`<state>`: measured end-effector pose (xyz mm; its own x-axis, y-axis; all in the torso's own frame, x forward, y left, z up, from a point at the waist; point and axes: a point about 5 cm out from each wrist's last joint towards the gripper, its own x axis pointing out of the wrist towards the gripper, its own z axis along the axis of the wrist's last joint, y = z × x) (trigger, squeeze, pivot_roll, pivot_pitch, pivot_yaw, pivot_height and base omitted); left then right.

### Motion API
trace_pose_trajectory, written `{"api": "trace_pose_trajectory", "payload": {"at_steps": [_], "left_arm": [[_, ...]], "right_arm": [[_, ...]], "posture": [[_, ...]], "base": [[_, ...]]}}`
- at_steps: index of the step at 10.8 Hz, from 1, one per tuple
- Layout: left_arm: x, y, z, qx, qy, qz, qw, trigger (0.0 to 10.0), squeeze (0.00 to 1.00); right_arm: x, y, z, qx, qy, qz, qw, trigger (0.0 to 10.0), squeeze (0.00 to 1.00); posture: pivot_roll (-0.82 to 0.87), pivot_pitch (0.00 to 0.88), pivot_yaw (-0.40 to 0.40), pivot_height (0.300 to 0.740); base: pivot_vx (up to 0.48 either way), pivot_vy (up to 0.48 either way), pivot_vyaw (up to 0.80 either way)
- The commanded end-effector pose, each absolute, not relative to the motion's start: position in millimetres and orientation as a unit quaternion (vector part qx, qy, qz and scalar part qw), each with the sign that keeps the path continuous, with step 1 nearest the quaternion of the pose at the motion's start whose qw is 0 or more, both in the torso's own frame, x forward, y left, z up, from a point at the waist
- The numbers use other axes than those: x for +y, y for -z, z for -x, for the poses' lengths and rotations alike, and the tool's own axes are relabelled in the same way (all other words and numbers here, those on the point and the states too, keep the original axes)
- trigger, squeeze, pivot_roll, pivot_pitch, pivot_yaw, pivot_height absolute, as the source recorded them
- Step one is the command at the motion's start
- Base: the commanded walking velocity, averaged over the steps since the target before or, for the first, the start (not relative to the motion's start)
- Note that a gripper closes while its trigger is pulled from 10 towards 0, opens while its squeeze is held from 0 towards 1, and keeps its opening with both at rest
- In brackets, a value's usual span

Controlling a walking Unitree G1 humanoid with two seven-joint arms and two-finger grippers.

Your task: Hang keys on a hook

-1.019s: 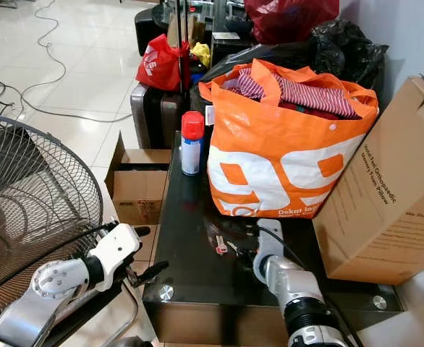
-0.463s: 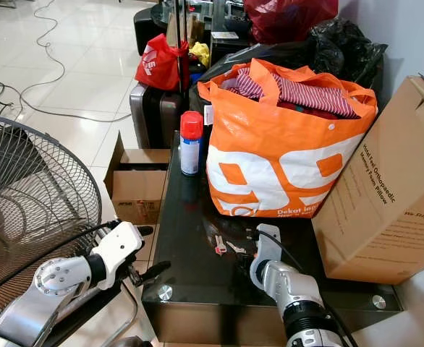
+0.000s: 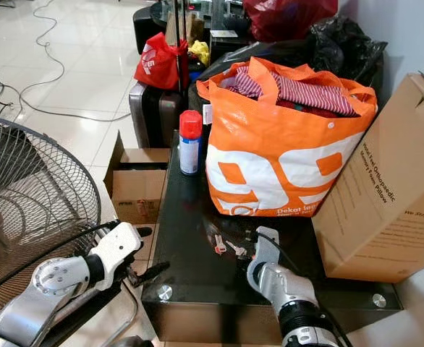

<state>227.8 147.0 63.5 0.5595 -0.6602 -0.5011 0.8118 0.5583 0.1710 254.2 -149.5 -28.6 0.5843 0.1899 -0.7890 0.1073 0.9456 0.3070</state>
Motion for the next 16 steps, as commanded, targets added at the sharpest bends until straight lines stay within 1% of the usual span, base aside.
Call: {"api": "trace_pose_trajectory", "payload": {"at_steps": [1,6,7,8,12,13,16], "left_arm": [[147.2,-66.5,-227.8,0.189,0.433,-0.197,0.859,10.0,0.64],[147.3,-66.1,-226.8,0.188,0.435,-0.197,0.858,10.0,0.64],[146.6,-65.7,-226.7,0.188,0.435,-0.197,0.858,10.0,0.63],[145.8,-65.2,-226.6,0.188,0.436,-0.197,0.858,10.0,0.64],[146.3,-60.3,-226.5,0.19,0.437,-0.2,0.856,10.0,0.63],[147.6,-58.7,-226.6,0.192,0.437,-0.201,0.856,10.0,0.64],[151.1,-55.6,-225.8,0.194,0.438,-0.203,0.854,10.0,0.64]], "right_arm": [[-150.3,27.8,-257.2,0.452,-0.012,-0.172,0.875,0.0,0.0],[-160.6,27.4,-258.2,0.447,-0.016,-0.154,0.881,0.0,0.0],[-161.9,28.0,-257.9,0.451,-0.014,-0.145,0.881,10.0,0.0],[-161.8,28.3,-258.1,0.448,-0.013,-0.153,0.881,10.0,1.0],[-156.0,25.9,-262.3,0.439,-0.017,-0.142,0.887,10.0,1.0],[-155.9,25.7,-263.9,0.435,-0.01,-0.141,0.889,10.0,0.0],[-154.2,22.8,-269.5,0.423,-0.001,-0.15,0.894,10.0,0.0]], "posture": [[0.0,0.028,-0.027,0.74],[-0.01,0.022,-0.032,0.74],[-0.01,0.022,-0.033,0.74],[-0.01,0.019,-0.035,0.74],[0.0,0.016,-0.035,0.74],[0.0,0.017,-0.033,0.74],[0.0,0.02,-0.028,0.74]], "base": [[0.0,0.0,0.0],[0.0,0.0,0.0],[0.0,0.0,0.0],[0.0,0.0,0.0],[0.0,0.0,0.0],[0.0,0.0,0.0],[0.0,0.0,0.0]]}}
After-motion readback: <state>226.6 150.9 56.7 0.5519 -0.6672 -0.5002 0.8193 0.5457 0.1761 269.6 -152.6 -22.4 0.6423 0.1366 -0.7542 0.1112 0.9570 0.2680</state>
